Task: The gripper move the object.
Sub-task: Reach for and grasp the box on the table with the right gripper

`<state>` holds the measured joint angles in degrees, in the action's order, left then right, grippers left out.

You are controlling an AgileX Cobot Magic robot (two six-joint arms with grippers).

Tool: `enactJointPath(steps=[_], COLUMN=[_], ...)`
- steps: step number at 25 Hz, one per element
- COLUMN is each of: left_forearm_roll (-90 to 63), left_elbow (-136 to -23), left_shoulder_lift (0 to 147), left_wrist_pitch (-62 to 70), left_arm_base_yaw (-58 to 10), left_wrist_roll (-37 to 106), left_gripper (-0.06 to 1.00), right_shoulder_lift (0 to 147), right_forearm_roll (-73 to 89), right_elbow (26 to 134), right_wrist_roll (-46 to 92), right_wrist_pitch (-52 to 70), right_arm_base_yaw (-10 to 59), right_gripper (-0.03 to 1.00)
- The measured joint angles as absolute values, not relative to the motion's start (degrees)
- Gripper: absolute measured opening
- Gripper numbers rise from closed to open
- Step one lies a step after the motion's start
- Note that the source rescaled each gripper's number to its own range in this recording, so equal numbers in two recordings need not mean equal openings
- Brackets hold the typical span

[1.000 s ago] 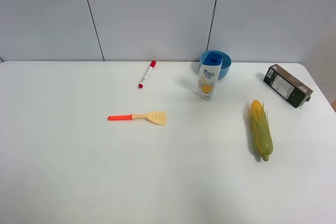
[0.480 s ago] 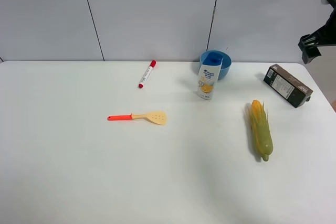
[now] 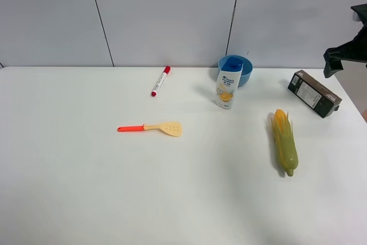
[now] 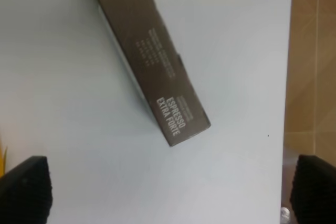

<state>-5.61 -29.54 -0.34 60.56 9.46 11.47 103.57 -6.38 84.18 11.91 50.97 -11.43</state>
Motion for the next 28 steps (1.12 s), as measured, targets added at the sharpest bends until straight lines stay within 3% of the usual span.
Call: enactJointPath(steps=[7,28], left_forearm_roll=[-5.61,-5.61], left_elbow=[-29.54,-29.54], left_shoulder_lift=[-0.34,-0.34], left_wrist_pitch=[60.56,60.56], left_arm_base_yaw=[9.46,9.46], left_wrist_roll=[11.47,11.48], left_gripper=[1.00,1.00], right_shoulder_lift=[103.57,115.87], right_forearm_roll=[0.38,5.91], right_elbow=[84.22,84.42], right_wrist_roll=[15.91,25.50], right_wrist_pitch=[49.46,37.62], right_arm_base_yaw=[-14.87,-14.93], right_gripper=[0.92,0.92])
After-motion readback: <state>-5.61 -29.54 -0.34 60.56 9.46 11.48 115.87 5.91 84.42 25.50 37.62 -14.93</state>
